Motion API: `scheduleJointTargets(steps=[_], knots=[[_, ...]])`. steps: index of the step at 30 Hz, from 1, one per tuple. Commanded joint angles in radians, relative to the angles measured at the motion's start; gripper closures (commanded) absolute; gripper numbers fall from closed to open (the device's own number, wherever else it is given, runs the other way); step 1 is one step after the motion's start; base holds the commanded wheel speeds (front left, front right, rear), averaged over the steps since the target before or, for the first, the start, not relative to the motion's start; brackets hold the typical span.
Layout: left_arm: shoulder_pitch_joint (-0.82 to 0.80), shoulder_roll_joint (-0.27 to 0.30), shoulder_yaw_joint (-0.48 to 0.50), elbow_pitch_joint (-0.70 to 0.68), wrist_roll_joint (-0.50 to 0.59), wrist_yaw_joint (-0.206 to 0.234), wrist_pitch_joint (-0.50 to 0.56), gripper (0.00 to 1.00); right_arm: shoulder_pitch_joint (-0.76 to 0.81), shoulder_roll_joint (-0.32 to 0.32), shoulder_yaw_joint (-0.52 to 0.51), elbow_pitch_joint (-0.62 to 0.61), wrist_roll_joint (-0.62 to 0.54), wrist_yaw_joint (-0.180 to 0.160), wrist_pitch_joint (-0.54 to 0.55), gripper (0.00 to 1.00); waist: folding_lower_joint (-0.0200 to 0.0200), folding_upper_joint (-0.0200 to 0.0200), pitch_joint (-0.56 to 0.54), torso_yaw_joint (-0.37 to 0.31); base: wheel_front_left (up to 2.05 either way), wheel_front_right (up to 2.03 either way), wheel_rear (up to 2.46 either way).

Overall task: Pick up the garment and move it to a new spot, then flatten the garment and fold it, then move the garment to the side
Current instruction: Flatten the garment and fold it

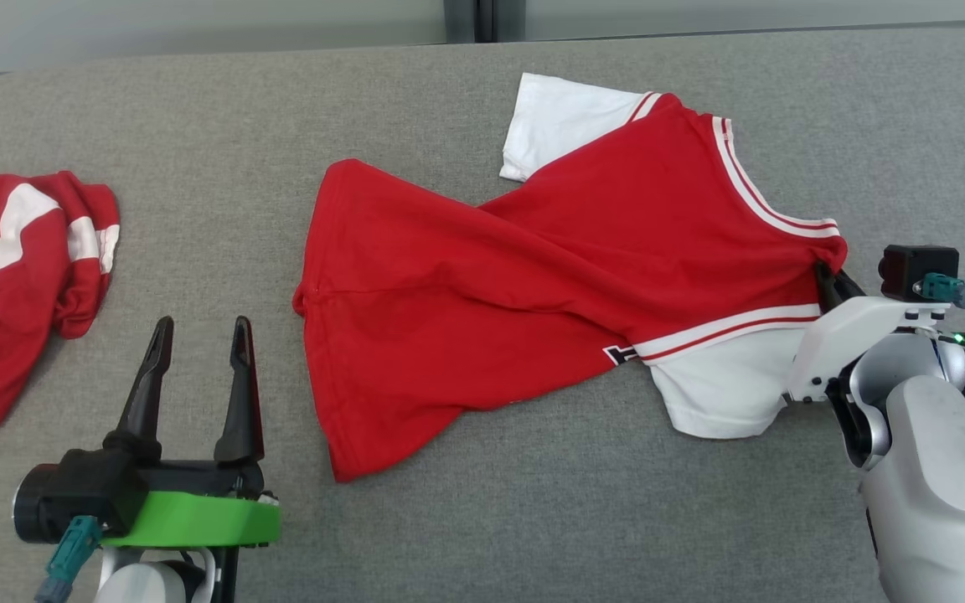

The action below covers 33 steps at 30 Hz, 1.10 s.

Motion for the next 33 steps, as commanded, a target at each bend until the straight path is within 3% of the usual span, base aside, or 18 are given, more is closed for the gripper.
scheduleJointTargets(steps=[1, 7, 11, 19, 25, 26, 27, 33], knots=[[0.007, 0.004, 0.013, -0.009, -0.010, -0.004, 0.000, 0.00, 0.022, 0.008, 0.007, -0.040, 0.015, -0.001, -0.002, 1.00, 0.0000, -0.0001, -0.004, -0.010, 0.00, 0.00, 0.00], [0.013, 0.003, 0.019, -0.018, -0.005, -0.004, 0.000, 0.00, 0.050, 0.002, 0.017, -0.202, 0.019, -0.001, 0.062, 1.00, 0.0000, -0.0001, 0.001, -0.028, 0.00, 0.00, 0.00], [-0.003, 0.001, 0.014, -0.023, -0.006, -0.004, 0.000, 0.00, 0.003, 0.005, 0.016, -0.247, 0.036, -0.001, 0.091, 1.00, 0.0000, -0.0001, 0.011, -0.029, 0.00, 0.00, 0.00], [-0.036, 0.000, -0.012, -0.039, -0.005, -0.004, 0.000, 0.00, -0.195, 0.008, 0.005, -0.120, 0.102, -0.001, 0.106, 1.00, 0.0000, -0.0001, 0.053, 0.013, 0.00, 0.00, 0.00], [-0.059, -0.003, -0.032, -0.039, -0.011, -0.004, 0.000, 0.00, -0.321, -0.016, -0.009, 0.033, 0.064, -0.001, 0.068, 1.00, 0.0000, -0.0001, 0.081, 0.065, 0.00, 0.00, 0.00], [-0.062, -0.004, -0.035, -0.037, -0.012, -0.004, 0.000, 0.00, -0.334, -0.019, -0.012, 0.054, 0.056, -0.001, 0.061, 0.89, 0.0000, -0.0001, 0.084, 0.072, 0.00, 0.00, 0.00], [-0.065, -0.004, -0.040, -0.035, -0.013, -0.004, 0.000, 0.00, -0.346, -0.023, -0.016, 0.081, 0.046, -0.001, 0.049, 0.00, 0.0000, -0.0001, 0.086, 0.079, 0.00, 0.00, 0.00], [-0.060, -0.008, -0.033, -0.028, -0.011, -0.003, 0.000, 0.00, -0.353, -0.036, -0.018, 0.149, -0.011, -0.001, -0.069, 0.00, 0.0000, -0.0001, 0.070, 0.092, 0.00, 0.00, 0.00]])
